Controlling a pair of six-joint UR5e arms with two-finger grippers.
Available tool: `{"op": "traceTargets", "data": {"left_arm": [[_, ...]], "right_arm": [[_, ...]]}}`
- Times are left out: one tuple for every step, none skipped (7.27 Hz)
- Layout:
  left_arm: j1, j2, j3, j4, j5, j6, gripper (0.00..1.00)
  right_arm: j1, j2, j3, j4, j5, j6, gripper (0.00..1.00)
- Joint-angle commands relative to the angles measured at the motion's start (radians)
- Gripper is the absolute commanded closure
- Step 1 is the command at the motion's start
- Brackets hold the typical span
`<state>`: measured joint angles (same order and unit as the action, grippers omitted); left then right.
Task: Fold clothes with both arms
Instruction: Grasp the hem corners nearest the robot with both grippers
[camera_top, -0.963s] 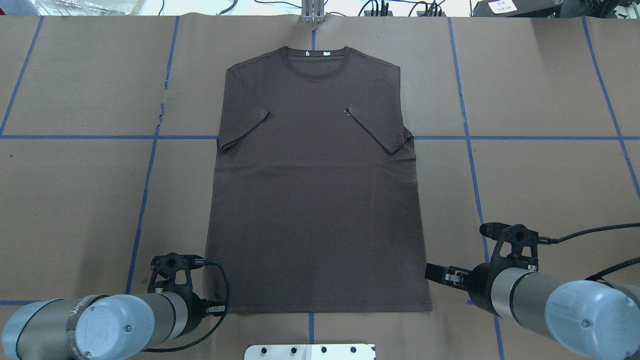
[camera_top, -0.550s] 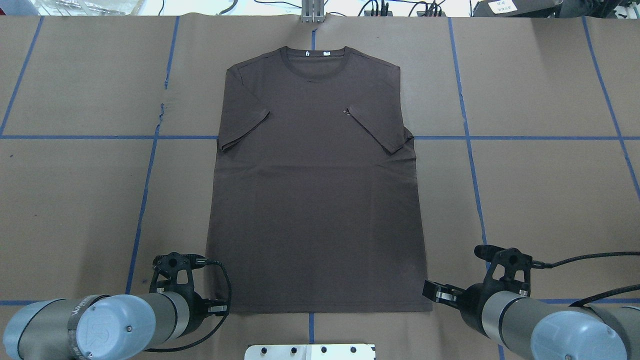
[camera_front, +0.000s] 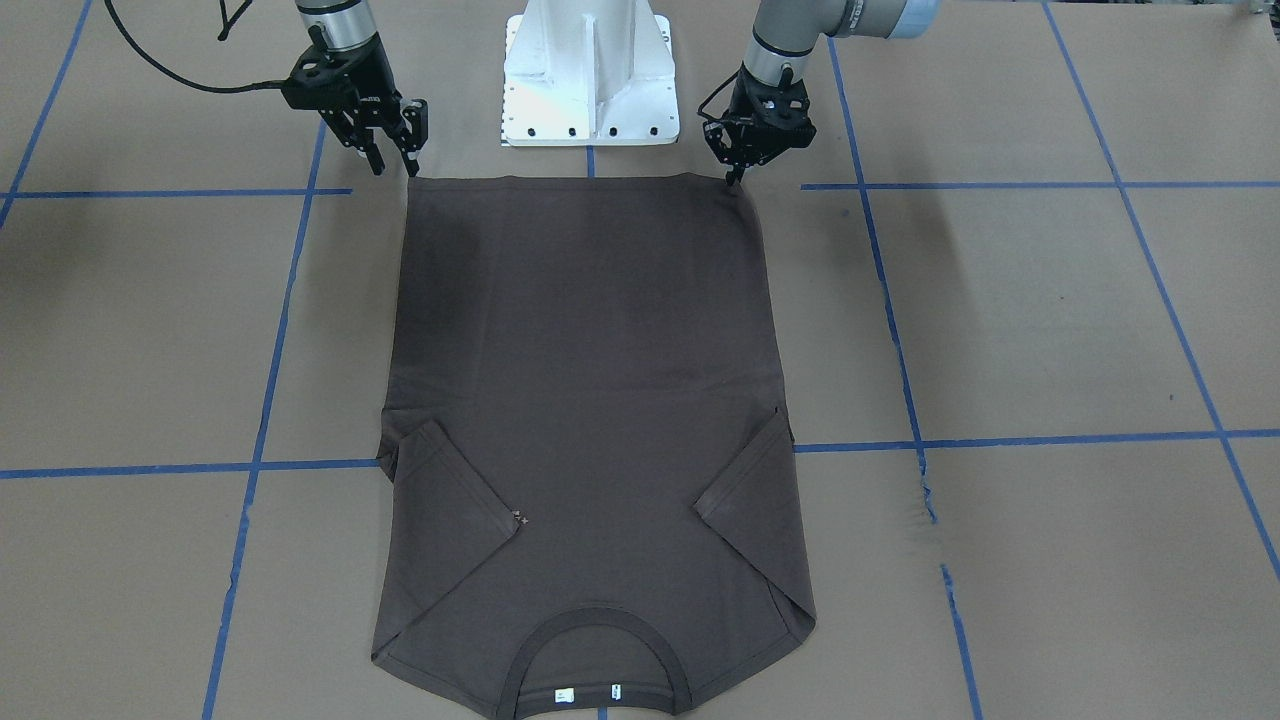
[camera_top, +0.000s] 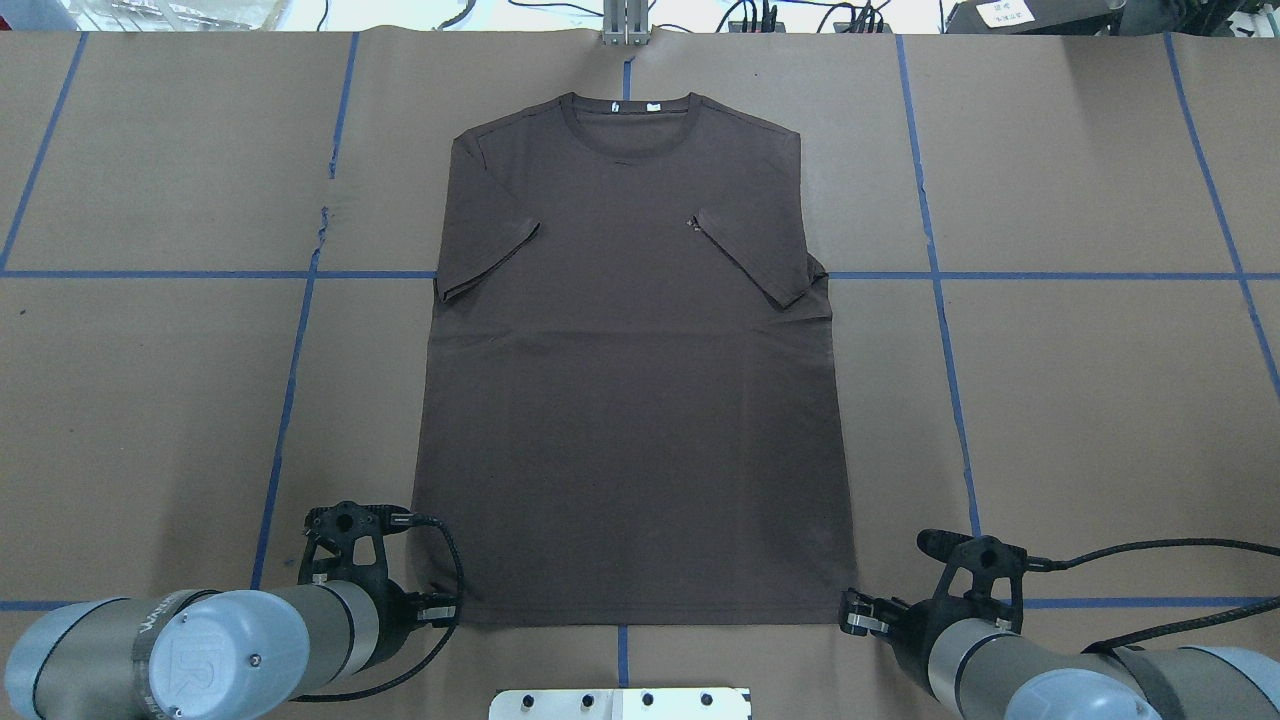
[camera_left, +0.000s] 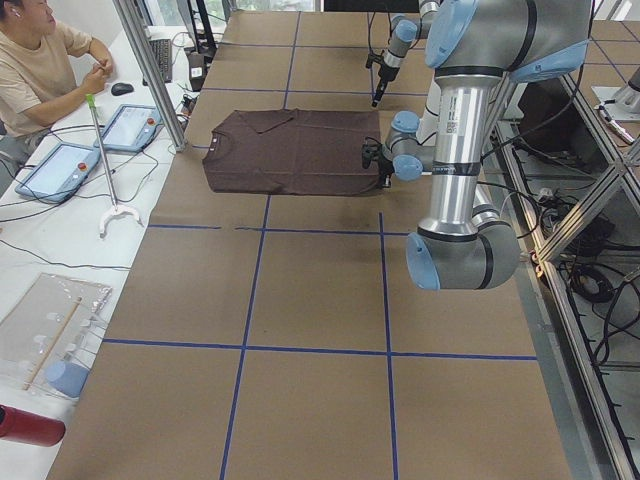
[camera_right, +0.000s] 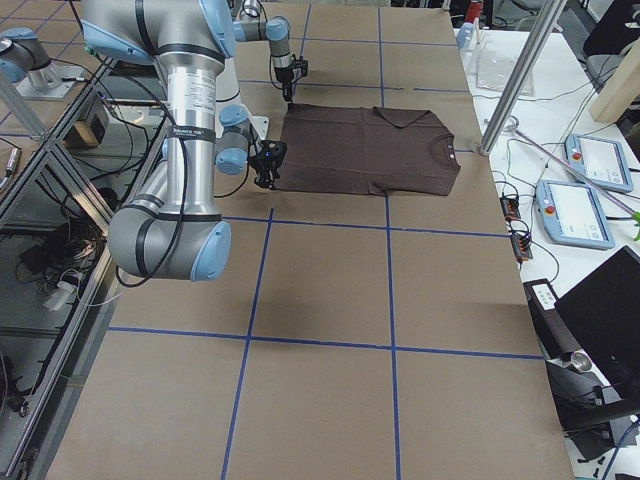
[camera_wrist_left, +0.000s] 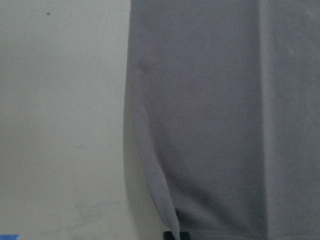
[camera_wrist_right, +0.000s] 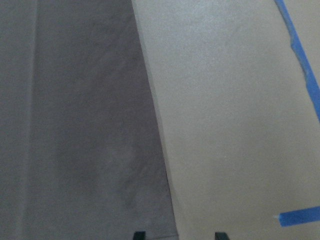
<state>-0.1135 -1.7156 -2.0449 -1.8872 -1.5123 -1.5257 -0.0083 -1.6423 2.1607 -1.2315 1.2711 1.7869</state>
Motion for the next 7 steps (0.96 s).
{"op": "traceTargets", "data": {"left_arm": [[0.0, 0.001, -0.004, 0.0, 0.012, -0.001, 1.0], [0.0, 0.001, -0.005, 0.0, 0.012, -0.001, 1.0], [0.0, 0.001, -0.005, 0.0, 0.012, -0.001, 1.0], [0.0, 0.001, -0.005, 0.0, 0.012, -0.001, 1.0], [0.0, 0.002, -0.005, 0.0, 0.012, -0.001, 1.0], [0.0, 0.002, -0.005, 0.0, 0.014, -0.001, 1.0], [-0.002, 0.002, -0.005, 0.0, 0.012, -0.001, 1.0]], "right_arm": [[-0.004, 0.042, -0.051, 0.0, -0.003, 0.0, 0.49], [-0.007, 0.045, -0.061, 0.0, -0.003, 0.0, 0.49], [-0.01, 0.045, -0.061, 0.0, -0.016, -0.001, 0.5], [-0.012, 0.045, -0.061, 0.0, -0.016, -0.001, 0.51], [-0.01, 0.047, -0.061, 0.0, -0.016, -0.001, 0.66], [-0.012, 0.047, -0.061, 0.0, -0.016, -0.001, 1.0], [-0.012, 0.047, -0.059, 0.0, -0.016, -0.001, 1.0]]}}
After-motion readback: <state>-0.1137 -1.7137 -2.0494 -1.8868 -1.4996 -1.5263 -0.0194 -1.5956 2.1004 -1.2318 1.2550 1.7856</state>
